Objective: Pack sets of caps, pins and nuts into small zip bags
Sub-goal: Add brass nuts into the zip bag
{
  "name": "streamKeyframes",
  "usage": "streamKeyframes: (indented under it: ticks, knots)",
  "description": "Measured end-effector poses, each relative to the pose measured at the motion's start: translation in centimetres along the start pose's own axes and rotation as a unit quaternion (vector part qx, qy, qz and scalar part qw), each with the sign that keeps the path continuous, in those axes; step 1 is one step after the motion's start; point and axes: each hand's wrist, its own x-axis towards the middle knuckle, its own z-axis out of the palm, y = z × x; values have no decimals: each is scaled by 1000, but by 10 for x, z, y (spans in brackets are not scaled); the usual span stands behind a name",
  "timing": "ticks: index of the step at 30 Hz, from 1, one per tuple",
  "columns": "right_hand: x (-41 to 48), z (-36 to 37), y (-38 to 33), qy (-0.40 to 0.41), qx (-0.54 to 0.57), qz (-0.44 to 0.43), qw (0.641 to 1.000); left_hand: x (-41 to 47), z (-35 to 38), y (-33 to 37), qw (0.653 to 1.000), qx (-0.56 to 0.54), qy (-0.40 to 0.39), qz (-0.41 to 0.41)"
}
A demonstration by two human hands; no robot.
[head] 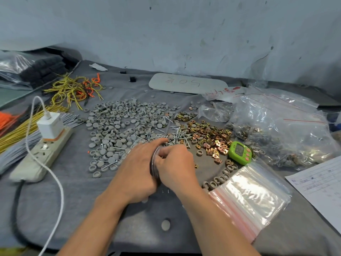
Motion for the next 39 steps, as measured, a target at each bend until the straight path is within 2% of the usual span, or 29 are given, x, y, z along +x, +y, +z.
streamKeyframes:
  ticks: [4, 8, 11, 14, 17, 24, 30, 35, 39]
  knots:
    - [6, -7, 5, 0, 14, 0, 1000, 0, 0, 0, 1000, -7, -3, -25]
    - [12, -34, 19, 72, 22, 12, 997, -2, -1, 2, 999, -9, -6, -48]
    - [13, -59, 35, 104, -35, 40, 993, -2, -2, 5, 999, -13, -12, -51]
    - [16, -72, 51, 62, -115, 82, 988, -2, -2, 6, 998, -11, -18, -59]
    - [14, -76, 62, 20, -139, 69, 988, -2, -2, 7, 998, -9, -20, -65]
    - [9, -74, 63, 13, -121, 26, 992, -1, -2, 9, 997, 2, -35, -67]
    - [8, -72, 48, 25, -206, 53, 977, -1, -1, 8, 998, 0, -35, -61]
    - [0, -63, 37, 106, -100, 19, 989, 0, -1, 7, 998, -1, -26, -53]
    - [-4, -36, 23, 29, -14, -29, 999, 1, 0, 6, 999, -3, -13, -44]
